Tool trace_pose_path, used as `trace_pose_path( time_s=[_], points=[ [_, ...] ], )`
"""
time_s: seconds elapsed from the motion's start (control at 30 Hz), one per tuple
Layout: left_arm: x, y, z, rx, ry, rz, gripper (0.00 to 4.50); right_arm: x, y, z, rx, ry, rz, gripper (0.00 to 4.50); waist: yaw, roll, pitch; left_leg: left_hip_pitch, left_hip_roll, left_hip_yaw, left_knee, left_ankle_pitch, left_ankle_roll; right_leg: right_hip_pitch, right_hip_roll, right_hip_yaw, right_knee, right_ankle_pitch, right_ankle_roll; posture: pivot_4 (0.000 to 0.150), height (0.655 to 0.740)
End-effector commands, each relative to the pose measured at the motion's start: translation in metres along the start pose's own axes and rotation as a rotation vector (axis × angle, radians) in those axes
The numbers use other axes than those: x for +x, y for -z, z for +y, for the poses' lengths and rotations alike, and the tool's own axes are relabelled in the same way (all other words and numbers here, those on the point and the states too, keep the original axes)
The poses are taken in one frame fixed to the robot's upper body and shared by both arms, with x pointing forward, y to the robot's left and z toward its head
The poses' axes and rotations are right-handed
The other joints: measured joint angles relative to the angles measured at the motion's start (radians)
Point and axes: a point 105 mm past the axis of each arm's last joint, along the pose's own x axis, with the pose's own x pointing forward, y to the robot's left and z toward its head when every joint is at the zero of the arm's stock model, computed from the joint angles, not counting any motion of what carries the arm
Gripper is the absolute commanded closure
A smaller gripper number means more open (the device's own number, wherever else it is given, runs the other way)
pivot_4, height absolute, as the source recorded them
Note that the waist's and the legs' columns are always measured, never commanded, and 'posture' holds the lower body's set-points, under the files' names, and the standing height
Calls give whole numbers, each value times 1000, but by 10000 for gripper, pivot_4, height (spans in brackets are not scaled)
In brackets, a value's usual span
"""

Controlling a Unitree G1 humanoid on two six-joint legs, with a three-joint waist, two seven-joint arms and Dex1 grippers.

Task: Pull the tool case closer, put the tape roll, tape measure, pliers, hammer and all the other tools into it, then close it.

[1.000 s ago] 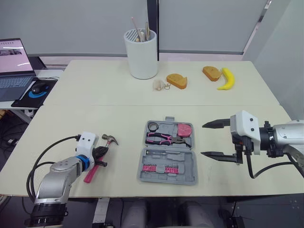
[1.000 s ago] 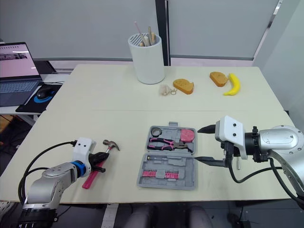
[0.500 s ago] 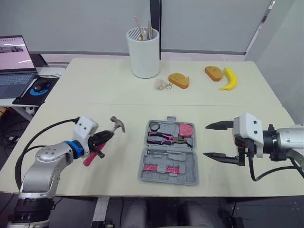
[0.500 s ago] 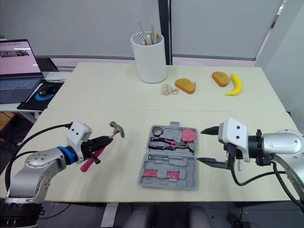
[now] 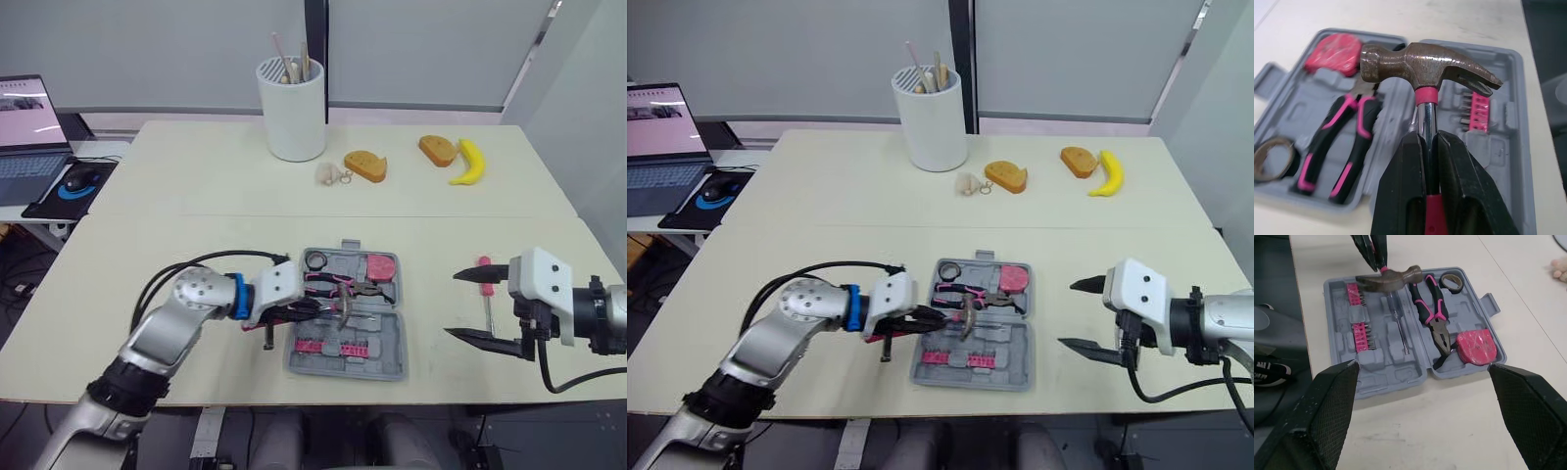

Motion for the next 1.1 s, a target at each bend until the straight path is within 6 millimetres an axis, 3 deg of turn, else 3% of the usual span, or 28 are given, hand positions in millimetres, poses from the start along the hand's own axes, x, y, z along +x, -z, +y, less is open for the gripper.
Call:
trace_pose_path(
  time_s=[0.03,0.3,0.47,0.73,1.1],
  points=[
    [15,-16,1,91,46,5,44020,-9,-5,2,-33,11,18,0,-1,0,0,0,0,0,0,0,0,0,0,0,0,0,0,1500,7400],
    [53,-31,-13,129,167,55,44021,-13,1,4,-19,23,44,0,-2,0,0,0,0,0,0,0,0,0,1,0,0,0,0,1500,7400],
    [79,-27,-20,92,183,141,44023,-13,6,7,-8,12,72,0,-1,-1,0,0,-2,0,1,0,0,2,3,0,0,0,1,1500,7400],
    [82,-18,-15,96,129,219,44024,-14,10,10,-4,-11,95,0,-2,-1,0,1,0,-1,1,0,0,2,3,-1,1,0,1,1500,7400],
    [89,-21,-13,68,97,223,44026,-13,8,9,-10,-15,93,0,-1,-1,0,0,-1,-1,2,0,0,2,2,-1,0,0,1,1500,7400]
  ],
)
